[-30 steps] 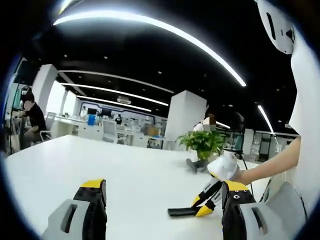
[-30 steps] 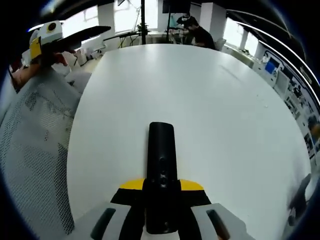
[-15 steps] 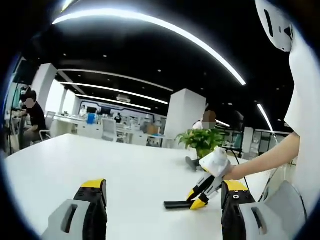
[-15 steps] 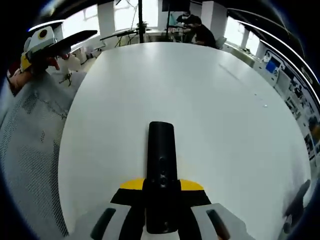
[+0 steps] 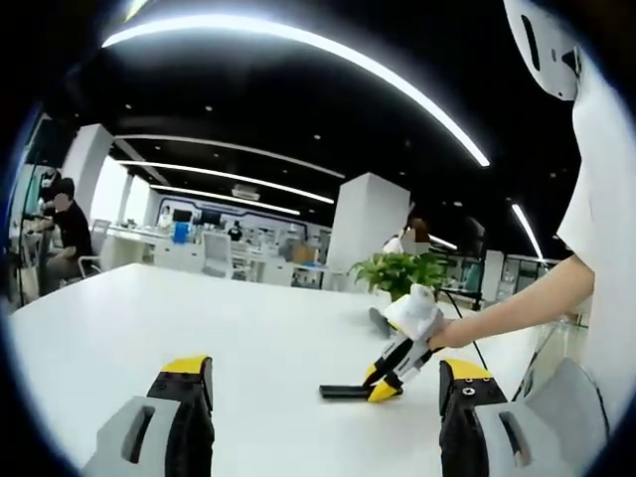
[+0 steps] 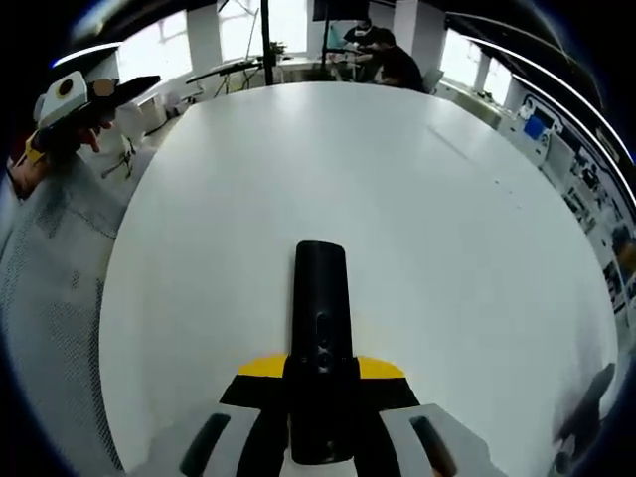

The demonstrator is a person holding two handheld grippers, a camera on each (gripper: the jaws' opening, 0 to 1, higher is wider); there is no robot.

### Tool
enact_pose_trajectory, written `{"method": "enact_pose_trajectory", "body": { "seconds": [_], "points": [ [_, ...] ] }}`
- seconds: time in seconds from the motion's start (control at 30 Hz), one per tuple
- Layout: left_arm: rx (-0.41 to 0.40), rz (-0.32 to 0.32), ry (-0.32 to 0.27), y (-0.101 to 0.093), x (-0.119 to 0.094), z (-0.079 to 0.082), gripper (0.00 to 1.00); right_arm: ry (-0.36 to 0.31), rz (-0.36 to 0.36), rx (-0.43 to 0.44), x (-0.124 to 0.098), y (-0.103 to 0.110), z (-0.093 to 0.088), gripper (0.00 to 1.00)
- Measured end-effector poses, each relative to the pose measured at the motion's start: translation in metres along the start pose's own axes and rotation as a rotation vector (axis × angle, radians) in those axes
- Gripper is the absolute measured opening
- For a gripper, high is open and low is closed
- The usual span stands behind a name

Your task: Press the specified remote control buttons in sequence, fully releasing each button before pressing the next.

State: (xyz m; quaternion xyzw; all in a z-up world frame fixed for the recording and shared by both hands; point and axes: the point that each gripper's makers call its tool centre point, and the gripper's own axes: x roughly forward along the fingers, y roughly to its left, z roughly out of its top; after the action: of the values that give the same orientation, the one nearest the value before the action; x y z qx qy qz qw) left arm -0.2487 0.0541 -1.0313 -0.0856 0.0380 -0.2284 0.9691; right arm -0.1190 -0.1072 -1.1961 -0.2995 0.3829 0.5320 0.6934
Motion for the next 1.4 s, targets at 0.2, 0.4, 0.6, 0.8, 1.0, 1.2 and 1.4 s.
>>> {"method": "enact_pose_trajectory", "body": {
  "seconds": [0.2,0.4,0.6,0.8,1.0,1.2,1.4],
  "points": [
    [-0.003,0.006,0.007,0.001,0.000,-0.001,0.98,0.011,0.002,-0.008,0.001,-0.008,0.001,0.20],
    [-0.003,0.003,0.013,0.001,0.000,-0.003,0.98,0.007,-0.004,0.001,0.002,-0.020,0.003,0.20],
    [-0.005,0.001,0.020,0.001,0.000,-0.004,0.97,0.009,-0.007,-0.001,0.004,-0.032,0.004,0.20],
    [-0.004,0.006,0.028,0.002,0.000,-0.005,0.97,0.005,-0.020,0.005,0.006,-0.040,0.006,0.21],
    [-0.002,0.007,0.028,0.002,0.000,-0.005,0.97,-0.006,-0.033,0.002,0.005,-0.040,0.006,0.22],
    [-0.003,0.011,0.038,0.003,0.000,-0.007,0.97,-0.118,-0.065,0.145,0.005,-0.036,0.013,0.35],
    [-0.001,0.012,0.047,0.003,0.001,-0.009,0.97,-0.240,-0.190,0.231,-0.007,-0.049,0.024,0.52]
  ]
}}
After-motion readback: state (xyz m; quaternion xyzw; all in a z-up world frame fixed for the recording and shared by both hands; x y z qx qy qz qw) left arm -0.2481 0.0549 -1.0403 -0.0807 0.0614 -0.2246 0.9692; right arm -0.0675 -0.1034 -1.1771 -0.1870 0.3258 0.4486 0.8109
